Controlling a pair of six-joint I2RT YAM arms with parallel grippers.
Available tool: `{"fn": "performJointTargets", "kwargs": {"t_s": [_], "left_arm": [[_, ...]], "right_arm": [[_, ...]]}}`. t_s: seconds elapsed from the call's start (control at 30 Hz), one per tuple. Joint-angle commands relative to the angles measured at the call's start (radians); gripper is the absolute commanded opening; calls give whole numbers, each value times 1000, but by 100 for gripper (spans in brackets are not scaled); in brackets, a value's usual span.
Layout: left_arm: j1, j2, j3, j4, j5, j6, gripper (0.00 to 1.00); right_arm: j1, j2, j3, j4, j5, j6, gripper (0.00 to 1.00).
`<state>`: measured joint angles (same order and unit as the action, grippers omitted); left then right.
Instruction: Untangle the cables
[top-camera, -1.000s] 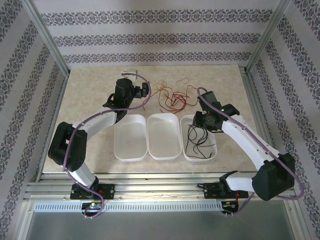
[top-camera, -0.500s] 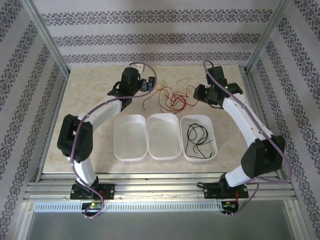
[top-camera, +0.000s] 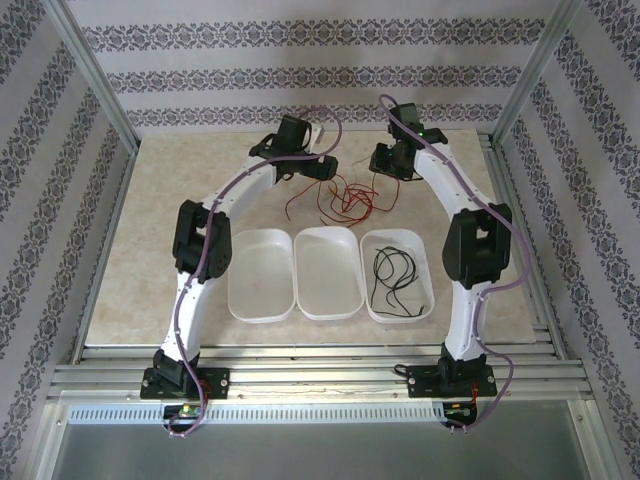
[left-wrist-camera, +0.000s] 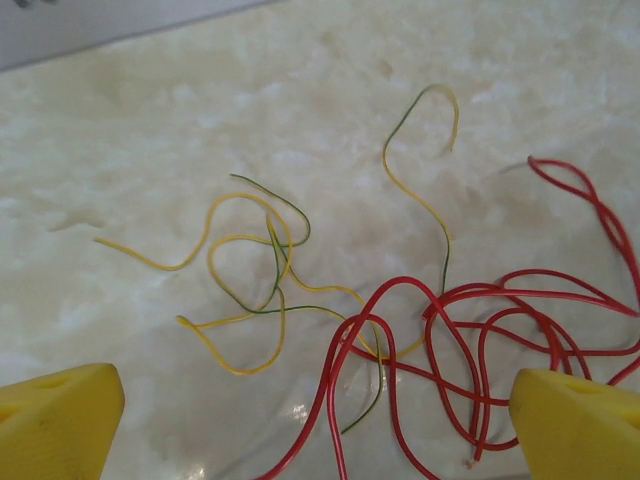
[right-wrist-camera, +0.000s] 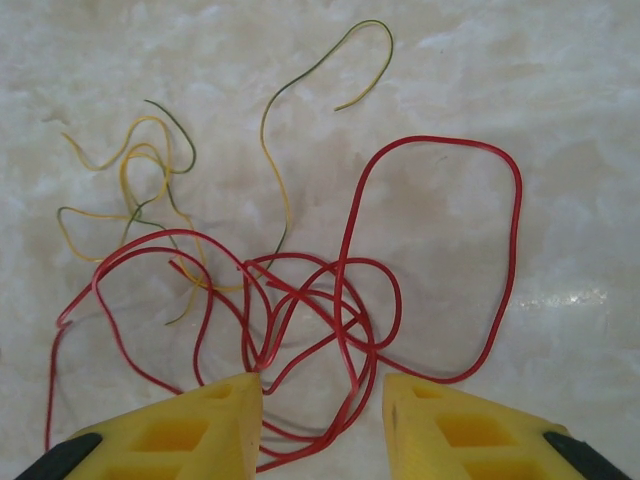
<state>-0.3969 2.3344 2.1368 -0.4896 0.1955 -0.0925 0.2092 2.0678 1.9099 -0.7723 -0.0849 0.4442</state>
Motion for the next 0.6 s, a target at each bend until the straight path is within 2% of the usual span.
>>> {"fn": "performJointTargets", "kwargs": {"t_s": [0.0, 0.23, 0.4, 0.57], "left_arm": [[7, 85, 147, -197, 47, 51, 97], [7, 252, 356, -303, 86, 51, 90], [10, 283, 370, -308, 116, 43, 85], [10, 299, 368, -305, 154, 31, 75]], "right_arm": [[-1, 51, 79, -75, 53, -28, 38], [14, 178, 215, -158, 72, -60, 41], [20, 248, 298, -194, 79, -72, 41], [24, 282, 317, -189, 53, -62, 41]]}}
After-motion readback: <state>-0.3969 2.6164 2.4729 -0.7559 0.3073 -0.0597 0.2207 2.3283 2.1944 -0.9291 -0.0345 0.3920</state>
